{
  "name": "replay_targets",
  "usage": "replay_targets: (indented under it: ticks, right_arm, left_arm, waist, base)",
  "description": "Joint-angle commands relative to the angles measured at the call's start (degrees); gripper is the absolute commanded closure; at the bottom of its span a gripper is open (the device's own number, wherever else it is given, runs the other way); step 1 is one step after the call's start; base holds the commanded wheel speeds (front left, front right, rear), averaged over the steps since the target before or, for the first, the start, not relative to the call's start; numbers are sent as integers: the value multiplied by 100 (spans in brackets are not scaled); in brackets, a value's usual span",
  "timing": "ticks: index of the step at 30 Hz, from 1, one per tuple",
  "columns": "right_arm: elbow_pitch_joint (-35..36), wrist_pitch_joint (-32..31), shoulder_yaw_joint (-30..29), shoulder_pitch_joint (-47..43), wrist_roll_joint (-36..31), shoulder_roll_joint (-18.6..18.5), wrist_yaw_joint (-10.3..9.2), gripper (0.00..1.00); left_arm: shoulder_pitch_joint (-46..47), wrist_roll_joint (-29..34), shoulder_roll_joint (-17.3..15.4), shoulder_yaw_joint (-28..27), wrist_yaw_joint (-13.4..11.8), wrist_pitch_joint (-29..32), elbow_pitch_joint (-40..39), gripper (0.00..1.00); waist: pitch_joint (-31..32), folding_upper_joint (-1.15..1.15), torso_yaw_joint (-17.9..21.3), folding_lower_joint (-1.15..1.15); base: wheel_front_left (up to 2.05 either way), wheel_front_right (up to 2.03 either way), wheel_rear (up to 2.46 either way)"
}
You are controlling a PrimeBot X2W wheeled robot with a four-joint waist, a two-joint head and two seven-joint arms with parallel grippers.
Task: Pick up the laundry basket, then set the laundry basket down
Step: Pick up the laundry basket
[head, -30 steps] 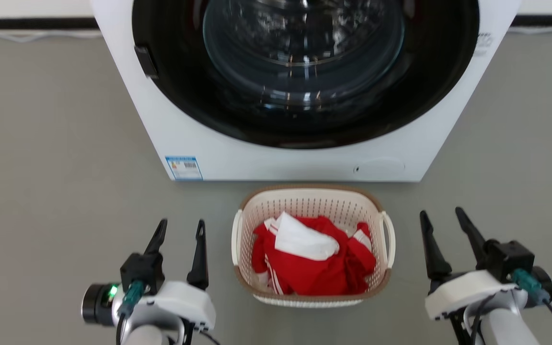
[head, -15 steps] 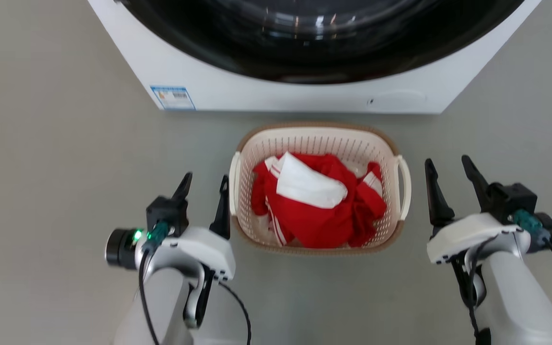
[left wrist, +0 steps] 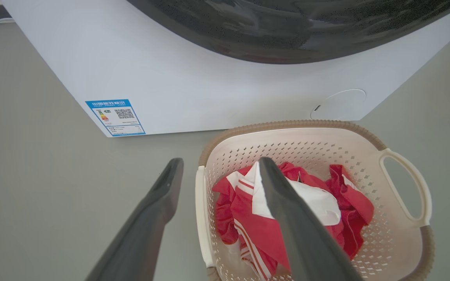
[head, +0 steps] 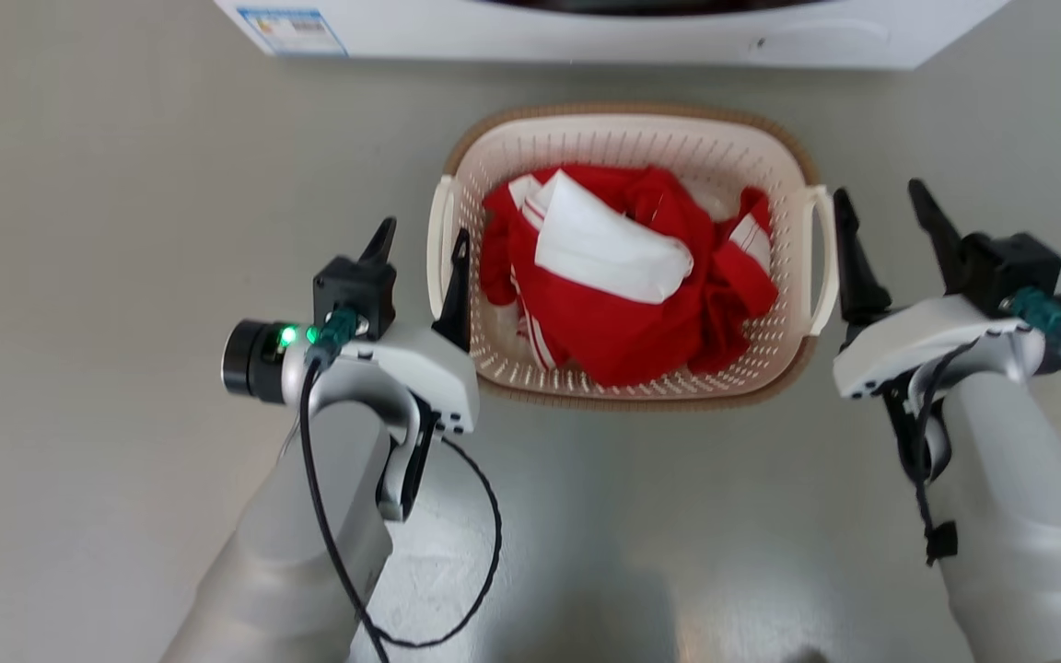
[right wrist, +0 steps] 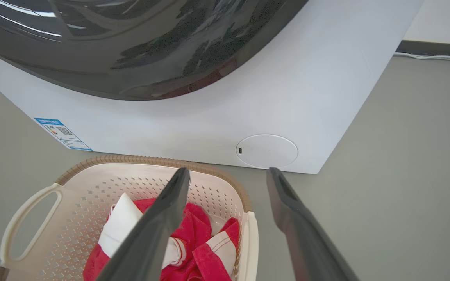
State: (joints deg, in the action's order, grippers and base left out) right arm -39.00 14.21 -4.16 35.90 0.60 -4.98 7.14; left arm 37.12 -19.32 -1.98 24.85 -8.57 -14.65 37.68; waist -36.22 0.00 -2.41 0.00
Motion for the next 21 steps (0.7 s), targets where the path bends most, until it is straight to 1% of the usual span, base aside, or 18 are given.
replay_targets:
  ticks: [1, 11, 21]
  right_arm:
    - [19, 79, 76, 75, -35, 7, 35, 0]
    - [-406, 79, -201, 496, -143, -63, 35, 0]
    - [-654, 79, -323, 699, -222, 4, 35, 0]
  left_arm:
    - [175, -94, -89, -59, -42, -35, -5, 0]
    - [909, -549, -89, 371, -109, -35, 637, 0]
    - [1285, -962, -89, 745, -122, -35, 1167, 0]
  waist:
    - [-319, 0, -33, 0]
    - [-802, 0, -50, 0]
    - [-996, 0, 50, 0]
  base:
    - [0, 0, 0]
    - [0, 0, 0]
    - [0, 0, 0]
